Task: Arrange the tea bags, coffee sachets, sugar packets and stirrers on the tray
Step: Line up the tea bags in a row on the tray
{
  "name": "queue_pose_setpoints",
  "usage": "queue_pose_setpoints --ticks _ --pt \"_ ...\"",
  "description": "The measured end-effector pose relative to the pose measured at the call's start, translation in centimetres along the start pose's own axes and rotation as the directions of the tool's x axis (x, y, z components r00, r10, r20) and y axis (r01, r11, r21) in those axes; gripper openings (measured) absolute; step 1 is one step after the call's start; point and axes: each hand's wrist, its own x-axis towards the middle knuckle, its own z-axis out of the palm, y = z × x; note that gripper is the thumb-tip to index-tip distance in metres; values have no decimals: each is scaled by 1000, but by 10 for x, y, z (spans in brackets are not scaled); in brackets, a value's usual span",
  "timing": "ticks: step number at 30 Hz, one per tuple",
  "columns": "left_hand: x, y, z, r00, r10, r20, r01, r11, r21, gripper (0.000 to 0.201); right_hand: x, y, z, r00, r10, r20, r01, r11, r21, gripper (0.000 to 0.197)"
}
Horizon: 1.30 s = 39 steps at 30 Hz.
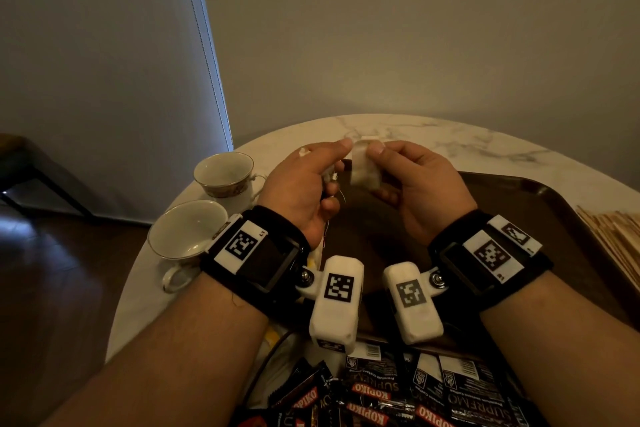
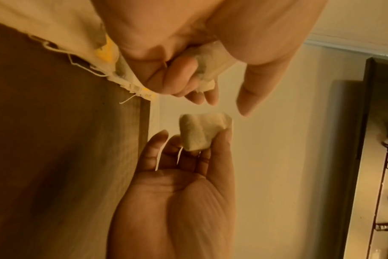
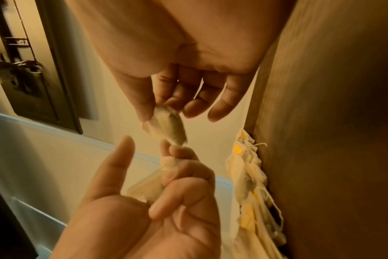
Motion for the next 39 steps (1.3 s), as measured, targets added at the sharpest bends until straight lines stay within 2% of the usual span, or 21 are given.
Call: queue_pose_setpoints --ticks 3,7,12,18,22,25,29,33,39 --pt "-3 -1 1 998 3 65 -8 997 71 16 -1 0 1 1000 -18 14 18 999 -34 12" --pt "-3 -3 1 999 27 46 -30 997 66 8 -3 -2 2 1000 2 5 -2 1000 -21 25" --pt "-2 -1 -1 998 59 20 -60 997 48 10 -4 -2 -1 1000 -3 17 6 992 -123 5" --pt "0 2 -2 994 97 -57 -92 993 72 14 -4 -3 0 994 47 103 -31 988 -153 9" --pt "-4 9 -2 989 87 -118 -80 995 62 2 -4 -10 2 980 164 115 -151 982 -116 10" --pt "-5 16 -2 974 120 -193 -117 993 27 7 -2 -10 4 959 275 66 -270 960 -77 12" --pt "-7 25 -4 936 216 -280 -212 976 42 14 2 -3 9 906 421 -47 -422 892 -158 20" --pt "-8 31 -6 909 253 -332 -247 967 62 17 1 -1 20 872 488 -36 -485 855 -181 19" --pt "-8 33 -7 907 240 -347 -249 968 19 19 -1 7 33 836 548 -22 -538 812 -229 15"
